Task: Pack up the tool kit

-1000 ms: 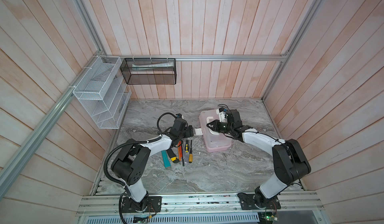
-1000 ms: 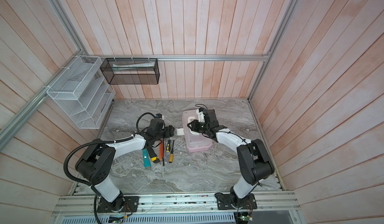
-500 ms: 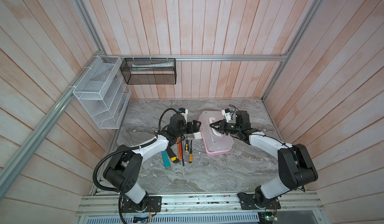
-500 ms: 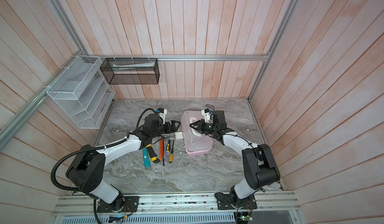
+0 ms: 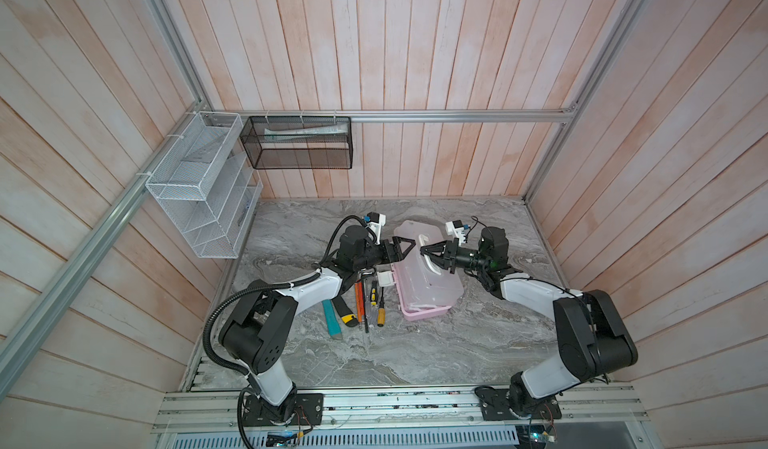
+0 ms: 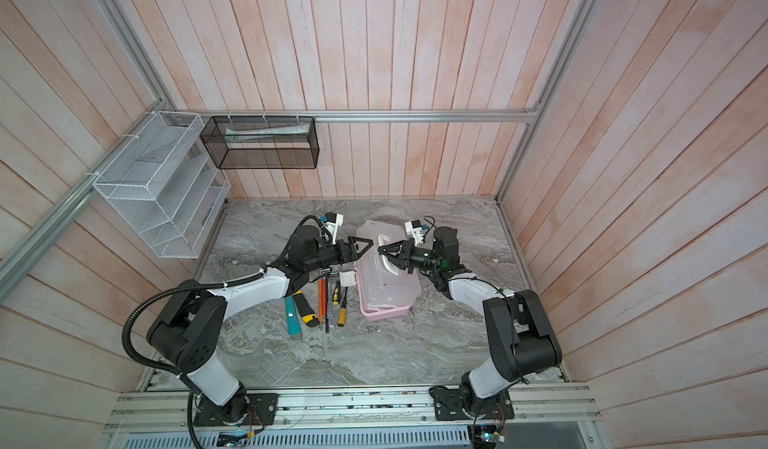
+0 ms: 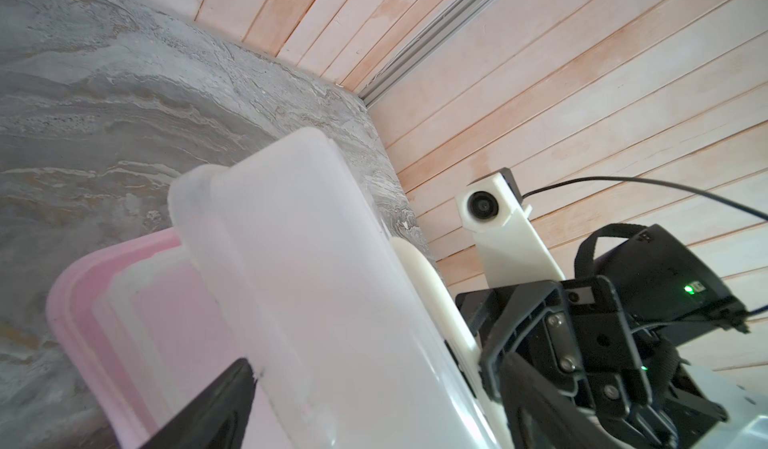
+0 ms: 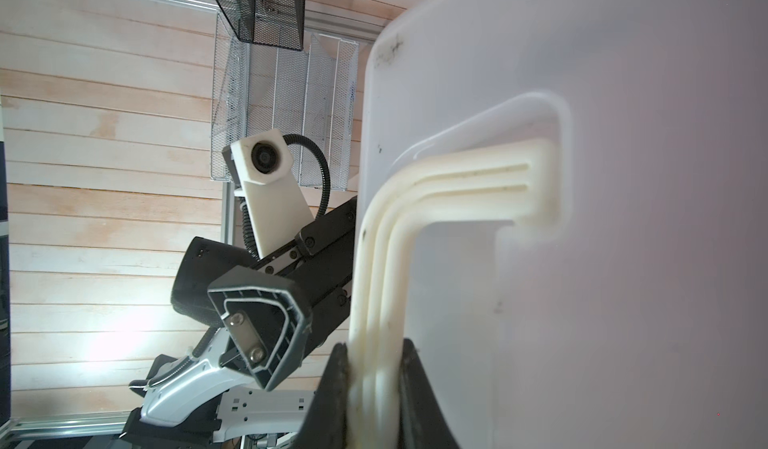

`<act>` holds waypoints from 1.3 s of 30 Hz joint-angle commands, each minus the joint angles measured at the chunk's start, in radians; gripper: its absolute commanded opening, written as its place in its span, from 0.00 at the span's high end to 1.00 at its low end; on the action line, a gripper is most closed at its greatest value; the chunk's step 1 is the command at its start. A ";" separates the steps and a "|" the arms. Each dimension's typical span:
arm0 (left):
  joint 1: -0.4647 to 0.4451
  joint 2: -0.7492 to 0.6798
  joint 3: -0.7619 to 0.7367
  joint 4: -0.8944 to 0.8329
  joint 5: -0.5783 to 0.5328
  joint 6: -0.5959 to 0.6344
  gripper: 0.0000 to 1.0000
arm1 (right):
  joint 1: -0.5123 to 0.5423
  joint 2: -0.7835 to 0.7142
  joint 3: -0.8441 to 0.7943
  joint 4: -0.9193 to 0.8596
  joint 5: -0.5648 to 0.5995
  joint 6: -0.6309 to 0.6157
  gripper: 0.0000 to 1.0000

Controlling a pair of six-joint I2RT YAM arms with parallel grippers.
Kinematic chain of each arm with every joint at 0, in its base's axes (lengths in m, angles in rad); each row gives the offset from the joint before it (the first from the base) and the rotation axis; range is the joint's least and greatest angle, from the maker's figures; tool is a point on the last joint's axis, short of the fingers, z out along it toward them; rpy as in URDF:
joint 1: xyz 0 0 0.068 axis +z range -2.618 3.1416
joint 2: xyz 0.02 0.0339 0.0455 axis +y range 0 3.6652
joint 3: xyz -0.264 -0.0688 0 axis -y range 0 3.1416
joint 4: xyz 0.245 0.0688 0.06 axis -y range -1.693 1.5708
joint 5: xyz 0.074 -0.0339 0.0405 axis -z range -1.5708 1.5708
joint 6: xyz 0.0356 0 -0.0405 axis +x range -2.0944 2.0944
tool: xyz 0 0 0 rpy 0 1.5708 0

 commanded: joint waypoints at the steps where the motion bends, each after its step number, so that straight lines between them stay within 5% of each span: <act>1: 0.007 0.024 0.001 0.100 0.058 -0.040 0.06 | -0.002 -0.006 0.002 0.127 -0.049 0.043 1.00; 12: 0.008 0.082 0.013 0.214 0.129 -0.113 0.06 | -0.006 -0.025 0.030 -0.146 0.026 -0.170 0.99; 23: 0.001 0.079 0.052 0.169 0.128 -0.099 0.07 | -0.023 -0.091 0.032 -0.247 0.084 -0.258 0.45; 30: -0.007 0.095 0.141 0.106 0.132 -0.078 0.07 | -0.084 -0.232 0.010 -0.325 0.159 -0.275 0.43; 39: -0.065 0.191 0.360 0.001 0.163 -0.042 0.07 | -0.313 -0.536 -0.232 -0.345 0.424 -0.177 0.46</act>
